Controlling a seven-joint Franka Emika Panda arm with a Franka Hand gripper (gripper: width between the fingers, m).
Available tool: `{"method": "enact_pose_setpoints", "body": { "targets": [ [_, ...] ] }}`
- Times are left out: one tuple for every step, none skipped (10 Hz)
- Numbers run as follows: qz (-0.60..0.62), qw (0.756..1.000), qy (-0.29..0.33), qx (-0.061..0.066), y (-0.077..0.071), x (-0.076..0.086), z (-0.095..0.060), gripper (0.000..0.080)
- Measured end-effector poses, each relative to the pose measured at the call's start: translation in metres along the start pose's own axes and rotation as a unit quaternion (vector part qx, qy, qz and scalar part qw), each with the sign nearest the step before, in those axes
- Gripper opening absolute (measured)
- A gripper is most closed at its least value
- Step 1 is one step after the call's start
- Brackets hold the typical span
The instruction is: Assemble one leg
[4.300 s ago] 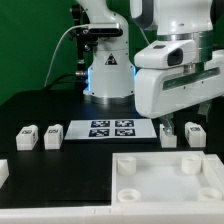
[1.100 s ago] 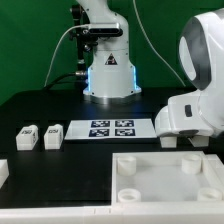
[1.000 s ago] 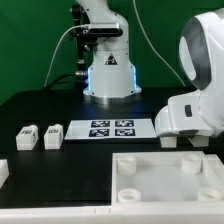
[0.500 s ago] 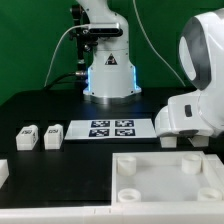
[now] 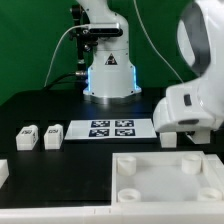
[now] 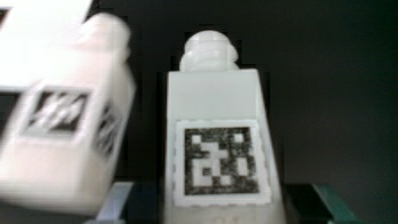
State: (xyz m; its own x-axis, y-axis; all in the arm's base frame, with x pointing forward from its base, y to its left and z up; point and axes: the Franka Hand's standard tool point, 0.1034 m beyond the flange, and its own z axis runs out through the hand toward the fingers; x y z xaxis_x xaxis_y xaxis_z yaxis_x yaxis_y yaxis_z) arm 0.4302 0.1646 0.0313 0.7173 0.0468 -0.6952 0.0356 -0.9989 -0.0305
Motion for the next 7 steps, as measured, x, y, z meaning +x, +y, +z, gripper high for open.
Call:
{"method": "enact_pose_setpoints", "body": {
  "targets": [
    [-0.013,0.997,0.077,0.004,0.005,0.006,-0.035,0.0291],
    [-0.025,0.991,0.135,0.006,0.009,0.005,-0.057,0.0291],
    [-0.033,0.978,0.204,0.01,0.017,0.004,-0.081,0.0291],
    [-0.042,0.969,0.244,0.009,0.033,-0.004,-0.1,0.0291],
    [-0.043,0.958,0.283,0.002,0.04,-0.007,-0.115,0.0291],
    [-0.045,0.937,0.346,0.005,0.037,-0.002,-0.119,0.0291],
    [-0.045,0.928,0.37,0.005,0.038,-0.003,-0.113,0.0291]
  ]
}}
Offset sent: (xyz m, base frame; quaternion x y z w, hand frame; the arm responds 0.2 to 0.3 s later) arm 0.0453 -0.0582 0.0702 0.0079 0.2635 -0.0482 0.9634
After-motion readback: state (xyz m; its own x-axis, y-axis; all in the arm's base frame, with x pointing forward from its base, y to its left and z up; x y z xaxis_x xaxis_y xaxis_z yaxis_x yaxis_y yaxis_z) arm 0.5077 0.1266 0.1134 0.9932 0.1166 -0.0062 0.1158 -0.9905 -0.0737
